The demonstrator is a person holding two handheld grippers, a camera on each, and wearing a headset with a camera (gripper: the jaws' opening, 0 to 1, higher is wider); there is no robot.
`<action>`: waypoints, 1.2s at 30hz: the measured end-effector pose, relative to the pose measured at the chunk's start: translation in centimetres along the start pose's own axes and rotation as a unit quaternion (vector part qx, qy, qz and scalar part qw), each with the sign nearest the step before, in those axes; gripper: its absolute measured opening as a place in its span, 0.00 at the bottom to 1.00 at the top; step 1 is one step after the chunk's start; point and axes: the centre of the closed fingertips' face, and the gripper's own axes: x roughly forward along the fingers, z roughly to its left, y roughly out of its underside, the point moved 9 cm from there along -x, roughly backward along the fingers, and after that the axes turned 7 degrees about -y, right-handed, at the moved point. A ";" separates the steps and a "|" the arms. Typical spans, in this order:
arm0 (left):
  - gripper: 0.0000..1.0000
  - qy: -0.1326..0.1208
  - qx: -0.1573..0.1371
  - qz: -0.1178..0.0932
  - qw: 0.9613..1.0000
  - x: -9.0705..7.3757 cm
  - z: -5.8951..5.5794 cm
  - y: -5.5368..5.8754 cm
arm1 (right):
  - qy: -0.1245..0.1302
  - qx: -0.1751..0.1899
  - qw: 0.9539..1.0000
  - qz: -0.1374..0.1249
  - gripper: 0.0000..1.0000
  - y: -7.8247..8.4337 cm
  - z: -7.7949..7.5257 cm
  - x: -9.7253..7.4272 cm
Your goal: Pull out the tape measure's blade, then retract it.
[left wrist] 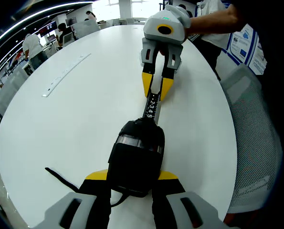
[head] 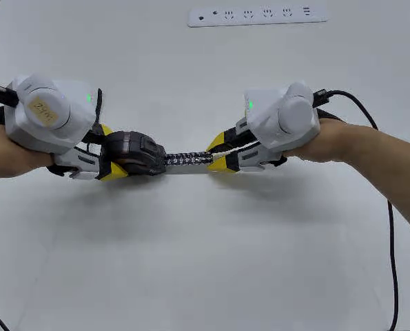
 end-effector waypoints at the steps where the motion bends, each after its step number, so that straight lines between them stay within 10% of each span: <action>1: 0.30 0.000 0.000 0.000 1.000 0.0 0.0 0.0 | 0.000 0.001 1.000 0.000 0.12 0.0 0.0 -0.1; 36: 0.30 0.001 -0.004 -0.001 1.000 -0.2 -0.1 -0.1 | 0.005 0.007 1.000 0.015 0.12 2.1 0.5 -3.0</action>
